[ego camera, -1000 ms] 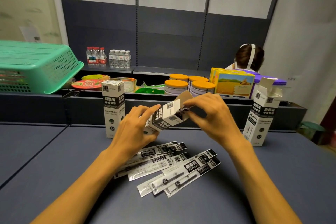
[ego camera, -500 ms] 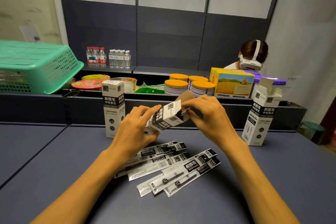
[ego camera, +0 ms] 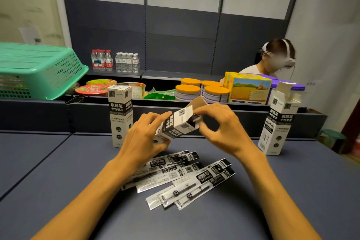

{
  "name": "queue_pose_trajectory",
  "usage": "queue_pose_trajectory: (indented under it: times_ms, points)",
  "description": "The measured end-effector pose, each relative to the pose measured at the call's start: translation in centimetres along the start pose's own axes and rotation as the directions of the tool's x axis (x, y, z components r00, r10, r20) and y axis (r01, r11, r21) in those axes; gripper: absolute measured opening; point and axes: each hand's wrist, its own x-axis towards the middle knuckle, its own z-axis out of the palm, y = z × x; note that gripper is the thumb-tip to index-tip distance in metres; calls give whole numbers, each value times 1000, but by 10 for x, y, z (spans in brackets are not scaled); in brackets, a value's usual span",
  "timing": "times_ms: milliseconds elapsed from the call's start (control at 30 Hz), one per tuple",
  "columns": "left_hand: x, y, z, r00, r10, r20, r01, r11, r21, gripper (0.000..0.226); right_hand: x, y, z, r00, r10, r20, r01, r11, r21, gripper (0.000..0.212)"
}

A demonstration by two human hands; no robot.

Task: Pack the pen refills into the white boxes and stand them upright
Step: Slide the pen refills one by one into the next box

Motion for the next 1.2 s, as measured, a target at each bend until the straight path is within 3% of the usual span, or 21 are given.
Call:
queue_pose_trajectory:
  times_ms: [233,433,567,700,833,933,1033,1200]
  points:
    - [-1,-2,0,1000,2,3,-2,1000,6,83,2,1,14,997,-59,58,62,997,-52,21]
    - [-1,0,2,1000,14,14,-14,1000,22,83,2,5,14,997,-54,62,55,998,-24,19]
    - [-1,-1,2,1000,14,14,-14,1000,9,83,1,6,11,989,-48,141,47,999,14,23]
    - [0,-3,0,1000,-6,4,6,1000,-1,81,-1,4,1,998,40,39,-43,995,88,34]
    - [0,-7,-2,999,-40,-18,40,999,-8,80,-3,6,-4,988,141,-70,-125,974,190,19]
    - [0,-9,-4,998,-59,-22,59,998,-23,82,-5,7,2,968,222,116,-242,952,190,10]
    - [0,-10,-4,997,-70,-26,69,997,-39,85,-9,7,19,897,256,360,-312,944,105,14]
    - [0,-12,-3,997,-75,-14,75,996,-44,87,-12,-8,51,799,208,564,-272,962,30,30]
